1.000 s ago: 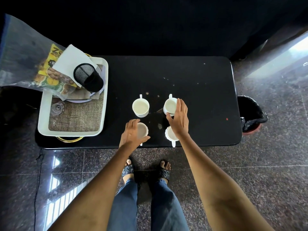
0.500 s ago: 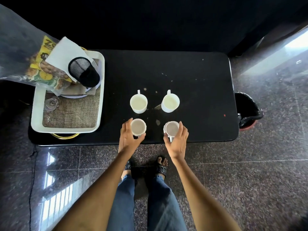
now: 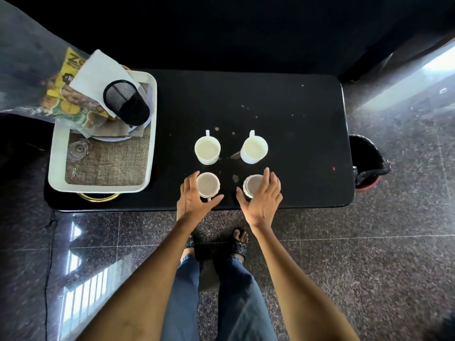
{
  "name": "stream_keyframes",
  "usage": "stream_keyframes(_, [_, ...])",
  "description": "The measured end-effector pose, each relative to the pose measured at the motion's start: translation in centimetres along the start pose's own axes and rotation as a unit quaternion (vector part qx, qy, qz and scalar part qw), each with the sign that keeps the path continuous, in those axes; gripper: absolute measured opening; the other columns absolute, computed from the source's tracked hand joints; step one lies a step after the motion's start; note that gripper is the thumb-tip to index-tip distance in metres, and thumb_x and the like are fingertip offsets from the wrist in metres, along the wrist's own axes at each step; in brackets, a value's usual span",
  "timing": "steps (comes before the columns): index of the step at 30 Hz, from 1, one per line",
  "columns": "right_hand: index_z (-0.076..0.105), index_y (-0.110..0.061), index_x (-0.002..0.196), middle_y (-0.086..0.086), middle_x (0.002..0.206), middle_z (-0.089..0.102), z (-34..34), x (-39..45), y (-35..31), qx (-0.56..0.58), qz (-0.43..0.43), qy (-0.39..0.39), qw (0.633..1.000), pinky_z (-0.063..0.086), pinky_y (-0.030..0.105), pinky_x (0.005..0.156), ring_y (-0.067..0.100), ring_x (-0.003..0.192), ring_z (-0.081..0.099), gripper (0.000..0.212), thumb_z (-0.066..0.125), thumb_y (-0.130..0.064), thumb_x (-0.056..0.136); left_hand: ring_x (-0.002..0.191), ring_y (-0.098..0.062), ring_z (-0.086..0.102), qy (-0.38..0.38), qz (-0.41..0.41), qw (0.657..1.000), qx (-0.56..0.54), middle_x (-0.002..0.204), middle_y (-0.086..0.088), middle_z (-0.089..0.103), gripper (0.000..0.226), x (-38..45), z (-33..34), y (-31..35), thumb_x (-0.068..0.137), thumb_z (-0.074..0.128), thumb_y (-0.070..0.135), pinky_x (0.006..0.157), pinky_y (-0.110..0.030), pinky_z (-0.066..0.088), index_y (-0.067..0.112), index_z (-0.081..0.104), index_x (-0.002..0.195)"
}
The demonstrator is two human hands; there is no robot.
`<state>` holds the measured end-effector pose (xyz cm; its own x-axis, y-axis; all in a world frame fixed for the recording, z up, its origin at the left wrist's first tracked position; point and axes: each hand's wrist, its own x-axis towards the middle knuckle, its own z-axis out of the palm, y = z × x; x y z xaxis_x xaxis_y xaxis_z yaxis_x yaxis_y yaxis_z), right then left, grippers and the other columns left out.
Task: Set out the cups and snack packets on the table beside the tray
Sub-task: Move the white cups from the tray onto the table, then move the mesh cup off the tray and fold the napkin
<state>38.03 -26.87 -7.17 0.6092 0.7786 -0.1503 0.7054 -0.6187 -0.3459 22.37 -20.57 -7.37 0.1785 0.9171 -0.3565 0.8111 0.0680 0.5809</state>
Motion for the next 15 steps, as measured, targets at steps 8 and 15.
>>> stream_keyframes(8, [0.032,-0.009,0.145,0.019,0.15,0.034,0.4,1.6,-7.5,-0.004,-0.18,-0.042,0.983,0.025,0.052,0.113,0.037,0.142,0.027,0.067,0.046,-0.048,0.092,0.127,-0.028,0.044,0.025,-0.012,0.999,0.027,0.141,-0.011,0.045,0.069,1.1,-3.2,-0.6,0.088,0.053,0.049,0.1,-0.042,0.042,0.011,0.034,0.142])
stream_keyframes(15, [0.032,-0.009,0.145,0.016,0.151,0.034,-0.4,2.4,-14.6,0.0,-0.308,-0.128,0.943,0.026,0.049,0.113,0.033,0.142,0.027,0.059,0.046,-0.037,0.095,0.129,-0.027,0.044,0.088,-0.069,0.993,0.031,0.138,-0.012,0.049,0.058,1.4,-8.2,-1.9,0.096,0.041,0.044,0.106,-0.04,0.039,0.007,0.038,0.14])
